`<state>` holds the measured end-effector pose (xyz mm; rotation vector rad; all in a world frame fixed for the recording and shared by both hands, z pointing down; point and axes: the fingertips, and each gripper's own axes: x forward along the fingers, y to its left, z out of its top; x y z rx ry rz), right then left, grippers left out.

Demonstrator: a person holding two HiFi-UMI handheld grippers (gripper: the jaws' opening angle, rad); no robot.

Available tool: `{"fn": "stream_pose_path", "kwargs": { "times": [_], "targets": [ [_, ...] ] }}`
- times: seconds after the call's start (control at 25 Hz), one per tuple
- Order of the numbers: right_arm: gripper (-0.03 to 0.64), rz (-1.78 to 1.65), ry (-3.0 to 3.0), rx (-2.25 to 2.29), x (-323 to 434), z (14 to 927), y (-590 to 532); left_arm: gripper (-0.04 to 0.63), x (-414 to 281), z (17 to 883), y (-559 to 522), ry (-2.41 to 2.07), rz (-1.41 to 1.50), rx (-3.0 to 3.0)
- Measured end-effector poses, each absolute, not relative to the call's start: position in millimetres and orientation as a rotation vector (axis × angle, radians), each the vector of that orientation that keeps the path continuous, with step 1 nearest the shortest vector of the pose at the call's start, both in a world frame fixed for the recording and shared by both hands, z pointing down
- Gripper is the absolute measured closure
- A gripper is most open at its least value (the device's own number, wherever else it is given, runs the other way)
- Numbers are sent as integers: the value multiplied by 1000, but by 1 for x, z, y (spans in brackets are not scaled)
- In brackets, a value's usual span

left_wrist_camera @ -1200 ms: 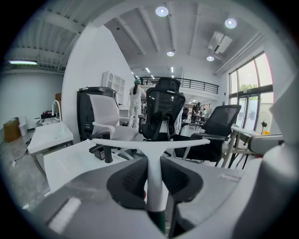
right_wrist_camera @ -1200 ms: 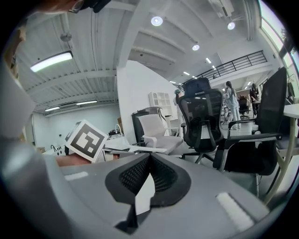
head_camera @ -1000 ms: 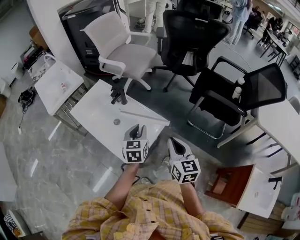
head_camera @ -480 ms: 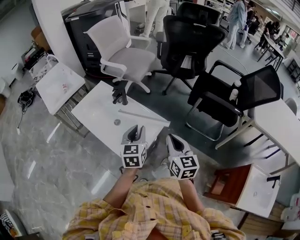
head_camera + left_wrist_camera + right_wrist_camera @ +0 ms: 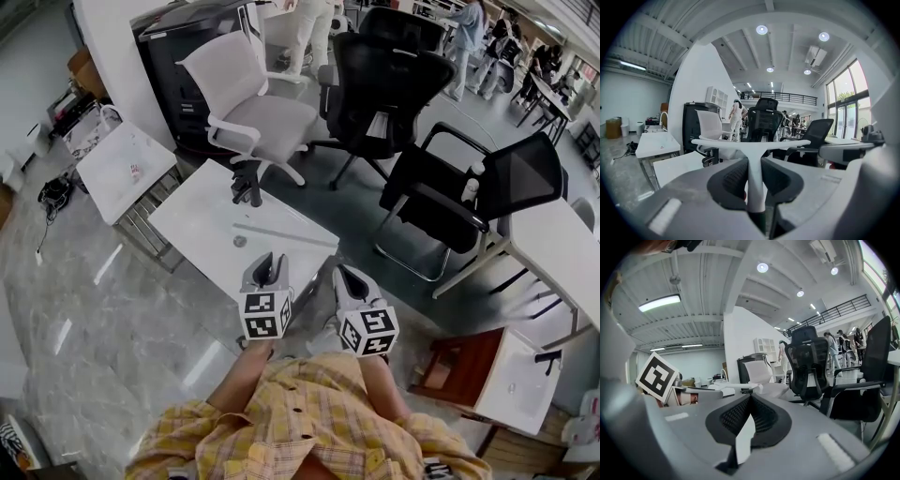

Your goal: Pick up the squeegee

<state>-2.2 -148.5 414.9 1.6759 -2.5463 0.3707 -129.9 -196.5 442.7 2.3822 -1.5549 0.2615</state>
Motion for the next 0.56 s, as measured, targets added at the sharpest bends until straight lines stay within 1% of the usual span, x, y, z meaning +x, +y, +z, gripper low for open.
{"fn": "stream_pose_path", "kwargs": {
  "times": [0.56],
  "targets": [
    [618, 360, -2544, 1662, -12, 411, -138, 509, -136, 440, -185, -1547, 245, 2383]
  ]
}}
